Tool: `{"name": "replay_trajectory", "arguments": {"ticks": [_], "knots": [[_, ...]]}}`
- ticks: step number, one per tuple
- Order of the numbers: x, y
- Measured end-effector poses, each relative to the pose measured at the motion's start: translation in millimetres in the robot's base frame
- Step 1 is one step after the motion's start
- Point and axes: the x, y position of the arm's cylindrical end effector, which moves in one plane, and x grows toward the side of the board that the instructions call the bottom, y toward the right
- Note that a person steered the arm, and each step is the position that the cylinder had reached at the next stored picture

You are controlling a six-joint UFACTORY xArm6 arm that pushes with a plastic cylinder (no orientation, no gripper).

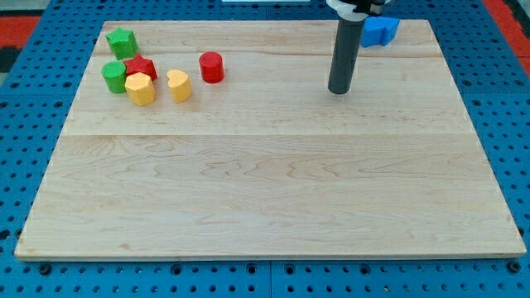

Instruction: Move the arm away from the blue blocks

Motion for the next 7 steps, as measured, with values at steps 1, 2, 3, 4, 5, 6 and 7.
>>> {"name": "replay_trajectory", "arguments": {"ticks": [1, 2, 3, 4, 5, 6, 7], "knots": [[0, 6], [0, 8], [0, 8], [9, 8], [27, 8], [29, 8], [29, 8]]}}
